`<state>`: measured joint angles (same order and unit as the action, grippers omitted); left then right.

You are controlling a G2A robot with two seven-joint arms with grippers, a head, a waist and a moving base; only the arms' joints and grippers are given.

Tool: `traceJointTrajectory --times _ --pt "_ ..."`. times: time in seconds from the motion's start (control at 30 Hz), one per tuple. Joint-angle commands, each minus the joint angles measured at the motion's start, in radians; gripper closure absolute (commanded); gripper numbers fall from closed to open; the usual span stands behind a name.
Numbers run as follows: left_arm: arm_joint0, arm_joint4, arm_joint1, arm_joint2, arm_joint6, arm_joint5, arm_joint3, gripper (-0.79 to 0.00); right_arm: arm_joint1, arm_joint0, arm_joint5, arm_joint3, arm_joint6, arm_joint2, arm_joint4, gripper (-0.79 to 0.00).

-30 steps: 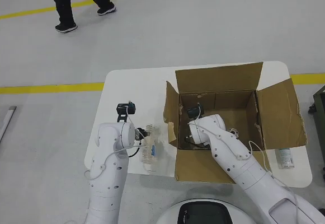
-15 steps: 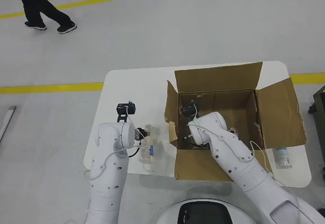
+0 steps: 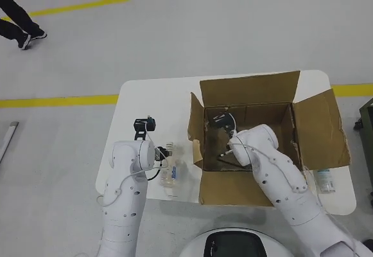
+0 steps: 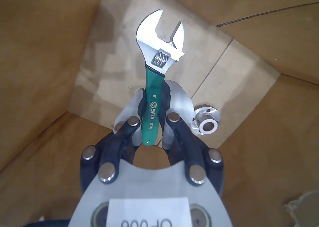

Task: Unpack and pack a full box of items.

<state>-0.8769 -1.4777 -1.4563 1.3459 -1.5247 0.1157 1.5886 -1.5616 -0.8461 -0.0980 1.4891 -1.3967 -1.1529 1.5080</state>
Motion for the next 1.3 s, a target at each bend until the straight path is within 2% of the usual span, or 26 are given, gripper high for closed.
traceJointTrajectory --times 0.0,0.23,0.37,0.5,0.67,1.27 --pt "0.000 0.000 0.000 0.000 0.000 0.000 0.000 -0.785 0.006 -0.030 0.013 0.078 0.005 -0.045 -0.037 0.000" --pt "0.000 0.000 0.000 0.000 0.000 0.000 0.000 -0.785 0.028 -0.137 0.042 0.316 0.049 -0.203 -0.153 0.000" --pt "0.000 0.000 0.000 0.000 0.000 0.000 0.000 -0.785 0.033 -0.199 0.052 0.420 0.116 -0.312 -0.355 0.000" --pt "0.000 0.000 0.000 0.000 0.000 0.000 0.000 -0.785 0.038 -0.245 0.078 0.440 0.188 -0.413 -0.593 0.000" --pt "0.000 0.000 0.000 0.000 0.000 0.000 0.000 -0.785 0.043 -0.266 0.093 0.389 0.249 -0.464 -0.779 0.000" --pt "0.000 0.000 0.000 0.000 0.000 0.000 0.000 -0.785 0.043 -0.271 0.097 0.389 0.260 -0.462 -0.779 0.000"
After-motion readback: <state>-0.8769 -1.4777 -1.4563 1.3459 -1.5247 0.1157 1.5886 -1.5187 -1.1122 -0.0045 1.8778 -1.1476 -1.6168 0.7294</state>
